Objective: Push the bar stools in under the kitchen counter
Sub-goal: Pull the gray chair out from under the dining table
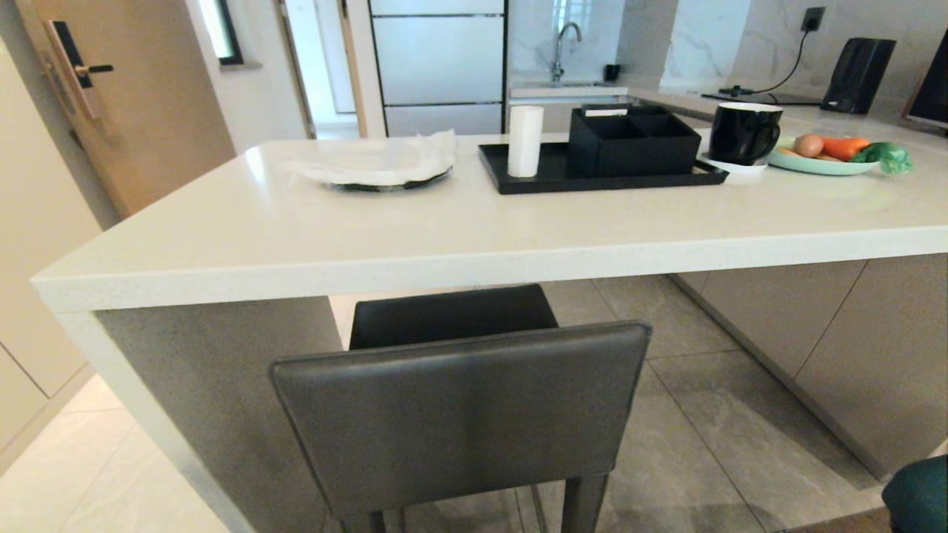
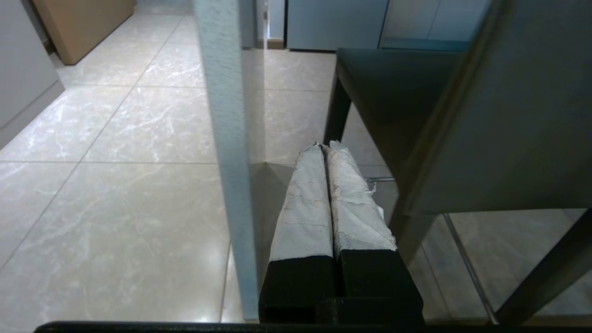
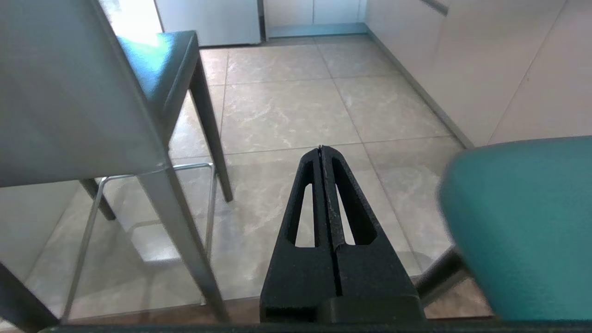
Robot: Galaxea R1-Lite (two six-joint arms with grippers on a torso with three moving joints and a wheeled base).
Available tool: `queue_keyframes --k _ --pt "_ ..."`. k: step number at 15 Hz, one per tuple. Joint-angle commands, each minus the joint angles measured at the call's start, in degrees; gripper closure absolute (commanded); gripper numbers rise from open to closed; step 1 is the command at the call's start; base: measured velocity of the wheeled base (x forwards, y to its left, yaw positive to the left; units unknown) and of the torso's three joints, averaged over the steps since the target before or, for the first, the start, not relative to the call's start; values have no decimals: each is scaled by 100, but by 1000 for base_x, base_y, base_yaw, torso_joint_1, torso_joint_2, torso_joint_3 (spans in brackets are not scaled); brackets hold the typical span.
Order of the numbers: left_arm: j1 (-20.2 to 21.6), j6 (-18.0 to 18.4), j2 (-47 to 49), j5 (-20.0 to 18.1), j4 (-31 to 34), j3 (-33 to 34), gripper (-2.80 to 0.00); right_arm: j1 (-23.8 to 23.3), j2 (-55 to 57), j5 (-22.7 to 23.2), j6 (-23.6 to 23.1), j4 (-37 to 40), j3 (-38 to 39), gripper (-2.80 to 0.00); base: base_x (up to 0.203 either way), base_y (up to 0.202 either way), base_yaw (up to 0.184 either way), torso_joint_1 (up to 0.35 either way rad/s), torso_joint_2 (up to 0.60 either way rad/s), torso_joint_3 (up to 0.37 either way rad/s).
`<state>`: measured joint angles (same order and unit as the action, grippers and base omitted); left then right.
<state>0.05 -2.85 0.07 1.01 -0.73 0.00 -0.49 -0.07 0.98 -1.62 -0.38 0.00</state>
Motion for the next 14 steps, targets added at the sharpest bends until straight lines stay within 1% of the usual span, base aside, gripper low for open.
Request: queue_keyframes --k 1,4,6,11,12,13,14 --pt "4 -5 2 4 -6 9 0 5 7 -1 -5 3 0 0 -3 -151 2 -1 4 2" --pt "-5 -5 1 4 -6 9 0 5 7 -1 -5 3 0 0 0 -197 2 4 2 5" --pt "-5 -5 1 4 -14 9 0 5 7 -1 -5 3 0 0 0 -146 1 3 5 2" --pt "-5 -6 1 4 -7 9 0 5 7 -10 4 3 0 0 0 -14 1 2 -1 1" --pt "-5 -14 1 4 -6 9 -280 5 7 -10 24 3 0 0 0 0 0 0 0 0" --pt "-5 -14 1 4 -6 9 -280 5 7 -41 60 3 0 0 0 0 0 0 0 0" --pt "-5 -14 1 4 -6 9 -280 5 7 -63 65 3 0 -280 0 0 0 0 0 0"
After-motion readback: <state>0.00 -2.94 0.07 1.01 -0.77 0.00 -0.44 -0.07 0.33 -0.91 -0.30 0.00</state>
